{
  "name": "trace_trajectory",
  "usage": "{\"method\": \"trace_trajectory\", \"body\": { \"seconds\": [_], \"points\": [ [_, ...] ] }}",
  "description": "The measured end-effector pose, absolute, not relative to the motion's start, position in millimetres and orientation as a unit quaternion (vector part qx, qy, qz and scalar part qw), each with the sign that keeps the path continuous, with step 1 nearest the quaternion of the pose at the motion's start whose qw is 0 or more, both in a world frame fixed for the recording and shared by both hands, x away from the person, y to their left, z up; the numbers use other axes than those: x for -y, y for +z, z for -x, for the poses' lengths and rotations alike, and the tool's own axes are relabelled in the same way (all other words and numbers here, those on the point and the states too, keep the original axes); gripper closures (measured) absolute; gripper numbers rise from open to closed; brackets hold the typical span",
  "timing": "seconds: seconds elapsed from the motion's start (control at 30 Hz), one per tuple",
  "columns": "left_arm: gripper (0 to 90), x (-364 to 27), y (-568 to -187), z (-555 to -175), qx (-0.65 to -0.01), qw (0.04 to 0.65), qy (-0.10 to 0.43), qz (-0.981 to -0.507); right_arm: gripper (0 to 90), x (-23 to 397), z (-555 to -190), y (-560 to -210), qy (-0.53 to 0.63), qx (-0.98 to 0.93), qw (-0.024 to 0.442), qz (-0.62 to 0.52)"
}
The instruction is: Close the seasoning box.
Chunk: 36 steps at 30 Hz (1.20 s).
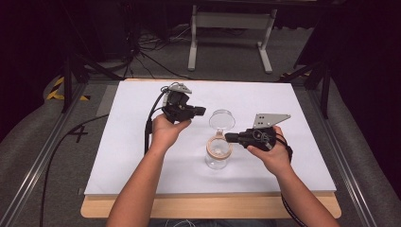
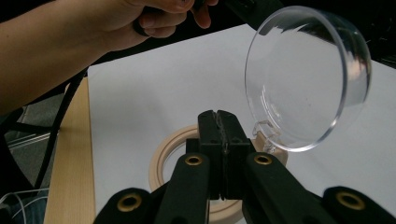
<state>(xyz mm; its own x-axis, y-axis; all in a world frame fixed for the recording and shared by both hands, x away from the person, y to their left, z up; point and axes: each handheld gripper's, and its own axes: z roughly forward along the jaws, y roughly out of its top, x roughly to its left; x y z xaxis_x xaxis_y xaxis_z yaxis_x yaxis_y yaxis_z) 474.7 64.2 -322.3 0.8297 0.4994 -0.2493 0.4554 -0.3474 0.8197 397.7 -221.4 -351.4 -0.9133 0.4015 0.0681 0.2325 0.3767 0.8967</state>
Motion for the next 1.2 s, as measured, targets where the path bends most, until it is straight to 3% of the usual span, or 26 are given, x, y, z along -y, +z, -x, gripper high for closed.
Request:
{"method": "trace_trajectory", "body": {
  "seconds": [0.67,1.2],
  "points": [
    [89.4,-41,-320,-480,-0.267,0.474,0.009,-0.839,90.0,225,-405,-345,0.544,-0.801,0.096,-0.232],
    [88.2,-50,-308,-447,-0.242,0.455,0.035,-0.856,90.0,224,-399,-346,0.527,-0.815,0.088,-0.223]
  ]
}}
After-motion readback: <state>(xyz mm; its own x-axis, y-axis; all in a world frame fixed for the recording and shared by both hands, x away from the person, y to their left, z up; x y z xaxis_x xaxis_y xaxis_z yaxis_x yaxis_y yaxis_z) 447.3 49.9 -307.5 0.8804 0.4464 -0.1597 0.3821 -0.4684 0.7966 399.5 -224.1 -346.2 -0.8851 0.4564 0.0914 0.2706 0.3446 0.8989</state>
